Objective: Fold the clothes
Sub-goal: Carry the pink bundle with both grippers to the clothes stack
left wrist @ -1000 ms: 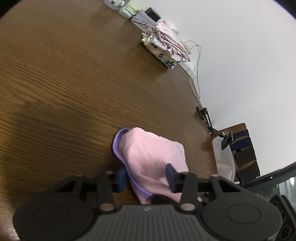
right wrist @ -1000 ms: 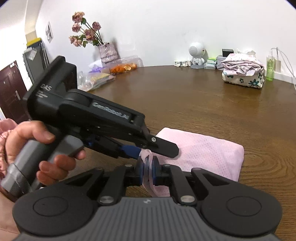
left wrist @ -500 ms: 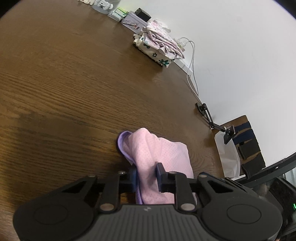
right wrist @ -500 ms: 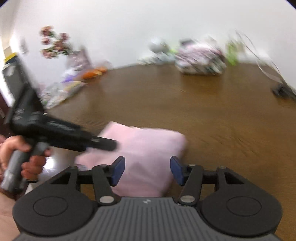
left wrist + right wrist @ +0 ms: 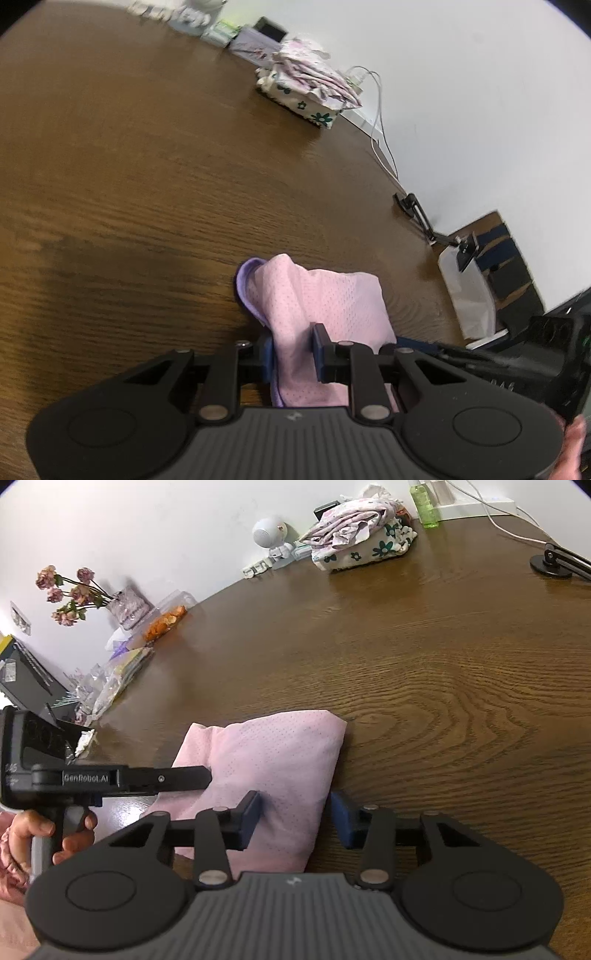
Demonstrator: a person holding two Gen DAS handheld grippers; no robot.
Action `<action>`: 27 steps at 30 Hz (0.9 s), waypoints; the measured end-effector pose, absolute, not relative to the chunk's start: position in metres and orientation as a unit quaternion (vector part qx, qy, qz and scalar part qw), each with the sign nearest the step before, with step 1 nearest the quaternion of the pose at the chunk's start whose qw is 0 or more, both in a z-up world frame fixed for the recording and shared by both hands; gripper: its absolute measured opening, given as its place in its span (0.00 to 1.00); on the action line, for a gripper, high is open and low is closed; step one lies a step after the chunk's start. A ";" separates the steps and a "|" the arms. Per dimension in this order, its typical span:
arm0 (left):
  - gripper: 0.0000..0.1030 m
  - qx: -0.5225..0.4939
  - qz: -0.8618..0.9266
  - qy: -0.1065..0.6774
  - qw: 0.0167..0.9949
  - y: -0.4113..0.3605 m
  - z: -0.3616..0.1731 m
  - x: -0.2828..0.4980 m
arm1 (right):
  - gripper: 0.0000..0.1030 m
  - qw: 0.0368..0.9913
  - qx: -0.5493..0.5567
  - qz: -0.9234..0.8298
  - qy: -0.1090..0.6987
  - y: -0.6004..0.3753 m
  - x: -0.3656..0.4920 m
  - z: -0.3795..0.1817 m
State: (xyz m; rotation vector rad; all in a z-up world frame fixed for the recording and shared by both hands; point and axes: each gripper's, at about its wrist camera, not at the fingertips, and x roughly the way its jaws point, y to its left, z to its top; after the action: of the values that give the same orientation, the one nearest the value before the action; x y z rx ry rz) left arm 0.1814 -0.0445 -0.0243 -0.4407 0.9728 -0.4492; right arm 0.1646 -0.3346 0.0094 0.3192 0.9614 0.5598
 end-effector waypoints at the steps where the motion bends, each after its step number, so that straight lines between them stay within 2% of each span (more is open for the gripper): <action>1: 0.18 -0.193 -0.214 0.456 0.842 -0.048 -0.023 0.180 | 0.37 0.838 0.147 0.263 0.455 -0.332 0.164 0.010; 5: 0.18 -0.161 -0.223 0.447 0.851 -0.051 -0.022 0.175 | 0.29 0.837 0.141 0.262 0.459 -0.327 0.164 0.009; 9: 0.13 -0.154 -0.231 0.441 0.854 -0.051 -0.021 0.172 | 0.18 0.837 0.136 0.263 0.461 -0.327 0.163 0.011; 13: 0.10 -0.143 -0.239 0.432 0.858 -0.052 -0.018 0.170 | 0.11 0.841 0.122 0.268 0.454 -0.324 0.161 0.018; 27: 0.09 -0.117 -0.257 0.386 0.878 -0.062 0.011 0.178 | 0.10 0.872 0.064 0.272 0.402 -0.313 0.165 0.054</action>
State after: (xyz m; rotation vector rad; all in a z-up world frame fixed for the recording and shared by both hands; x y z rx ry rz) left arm 0.1784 -0.0621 0.0114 -0.2432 0.8045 -0.5349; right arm 0.1652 -0.3129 0.0540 0.1341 0.8405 0.5682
